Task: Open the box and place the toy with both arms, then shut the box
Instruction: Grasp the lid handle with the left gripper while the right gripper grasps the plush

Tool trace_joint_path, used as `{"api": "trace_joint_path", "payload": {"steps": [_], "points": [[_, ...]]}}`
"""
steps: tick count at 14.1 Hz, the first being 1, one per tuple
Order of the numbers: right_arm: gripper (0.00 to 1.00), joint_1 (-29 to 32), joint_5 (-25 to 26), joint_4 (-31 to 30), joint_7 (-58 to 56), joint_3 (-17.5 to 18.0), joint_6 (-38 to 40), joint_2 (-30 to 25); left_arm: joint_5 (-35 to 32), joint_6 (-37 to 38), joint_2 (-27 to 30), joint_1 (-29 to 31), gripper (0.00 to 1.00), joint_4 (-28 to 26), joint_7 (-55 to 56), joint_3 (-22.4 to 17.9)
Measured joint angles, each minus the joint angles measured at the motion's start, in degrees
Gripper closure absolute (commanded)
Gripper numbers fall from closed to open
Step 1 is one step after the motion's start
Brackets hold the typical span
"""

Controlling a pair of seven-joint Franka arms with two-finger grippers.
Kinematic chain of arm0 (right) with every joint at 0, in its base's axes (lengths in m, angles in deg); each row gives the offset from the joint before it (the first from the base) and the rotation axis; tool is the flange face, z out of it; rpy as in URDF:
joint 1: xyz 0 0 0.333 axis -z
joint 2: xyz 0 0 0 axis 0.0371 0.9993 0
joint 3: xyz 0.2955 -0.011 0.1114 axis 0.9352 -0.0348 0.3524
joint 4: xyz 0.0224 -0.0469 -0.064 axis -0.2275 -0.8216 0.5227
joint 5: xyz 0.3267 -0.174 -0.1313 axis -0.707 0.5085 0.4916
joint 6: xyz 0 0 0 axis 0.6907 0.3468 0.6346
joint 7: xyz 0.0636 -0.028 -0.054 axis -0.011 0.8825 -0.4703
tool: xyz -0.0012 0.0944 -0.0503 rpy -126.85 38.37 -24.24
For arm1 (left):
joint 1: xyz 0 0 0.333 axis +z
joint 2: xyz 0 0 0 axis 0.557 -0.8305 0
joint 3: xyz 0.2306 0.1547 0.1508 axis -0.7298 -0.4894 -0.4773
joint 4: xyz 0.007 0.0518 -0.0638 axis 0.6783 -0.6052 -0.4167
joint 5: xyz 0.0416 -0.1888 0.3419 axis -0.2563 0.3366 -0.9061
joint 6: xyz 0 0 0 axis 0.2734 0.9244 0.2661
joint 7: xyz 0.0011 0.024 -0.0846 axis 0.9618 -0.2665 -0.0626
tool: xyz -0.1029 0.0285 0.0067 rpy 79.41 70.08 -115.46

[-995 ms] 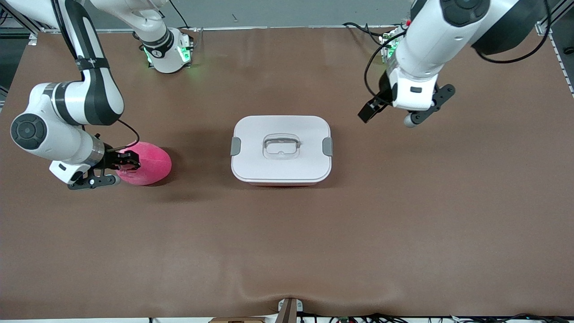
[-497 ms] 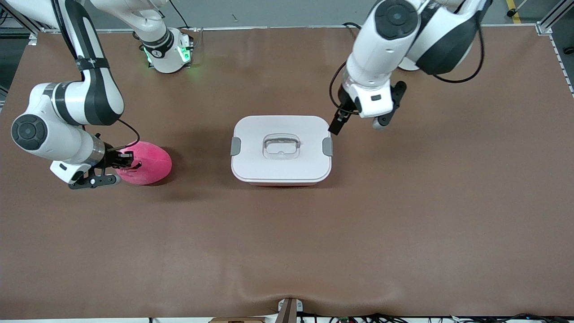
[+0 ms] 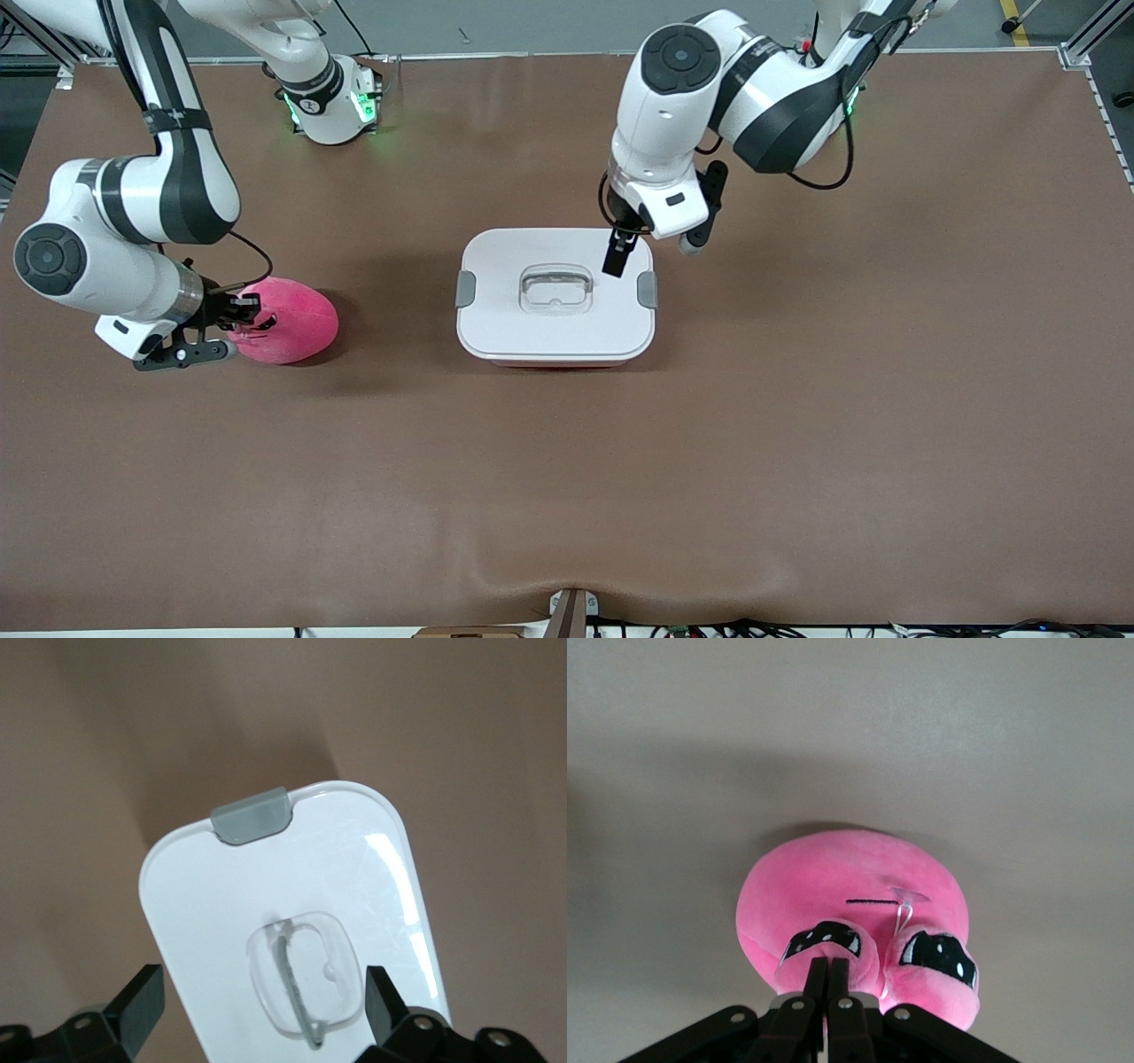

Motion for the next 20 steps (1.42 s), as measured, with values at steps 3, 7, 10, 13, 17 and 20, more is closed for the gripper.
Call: {"api": "trace_joint_path", "payload": {"steps": [3,7,10,13,17,20], "points": [[1.00,-0.01,0.00,4.50,-0.13,0.01,6.01,-0.69,-2.81,-2.21,-2.50,-1.89,0.00,0.89,8.27,0.00],[1.00,-0.11,-0.04,11.42,-0.17,0.12,13.72,-0.89,-5.26,-3.46,-4.87,-4.94,0.02,1.22,18.43,-0.01],[1.00,-0.12,-1.25,12.55,-0.47,0.18,16.12,-0.91,-8.14,-3.59,-6.04,-6.47,0.02,1.35,24.64,-0.01],[1.00,-0.13,-1.66,15.04,-1.52,0.20,18.27,-0.93,-11.16,-5.45,-7.58,-7.20,0.02,1.38,29.82,-0.03],[1.00,-0.88,-1.66,19.81,-1.74,0.37,23.54,-1.03,-15.62,-6.68,-9.59,-8.55,0.03,1.45,33.51,-0.04],[1.00,-1.10,-1.66,21.43,-2.08,0.39,24.58,-1.05,-18.65,-6.79,-10.15,-9.88,0.04,1.51,34.42,-0.06]]}}
